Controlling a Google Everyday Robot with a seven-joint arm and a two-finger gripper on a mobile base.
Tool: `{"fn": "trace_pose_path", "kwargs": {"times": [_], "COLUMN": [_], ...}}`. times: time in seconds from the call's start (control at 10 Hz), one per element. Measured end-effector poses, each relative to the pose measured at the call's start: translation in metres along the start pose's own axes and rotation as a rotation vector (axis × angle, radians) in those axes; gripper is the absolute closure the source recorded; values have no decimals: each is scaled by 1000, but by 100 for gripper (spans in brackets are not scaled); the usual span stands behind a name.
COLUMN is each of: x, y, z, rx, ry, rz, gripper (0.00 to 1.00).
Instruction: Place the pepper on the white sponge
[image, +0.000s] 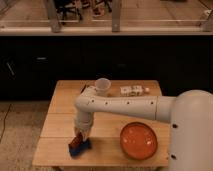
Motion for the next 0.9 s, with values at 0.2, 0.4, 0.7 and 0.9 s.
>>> {"fn": "trace_pose_path", "kwargs": {"times": [0.2, 0.4, 0.7, 0.9], "x": [-5, -10, -14, -17], "y": [-2, -3, -4, -2], "z": [1, 2, 9, 16], "rx": [1, 4, -7, -21], "ry": [0, -5, -18, -27], "rz": [-8, -18, -27, -33], "gripper": [97, 97, 97, 97]}}
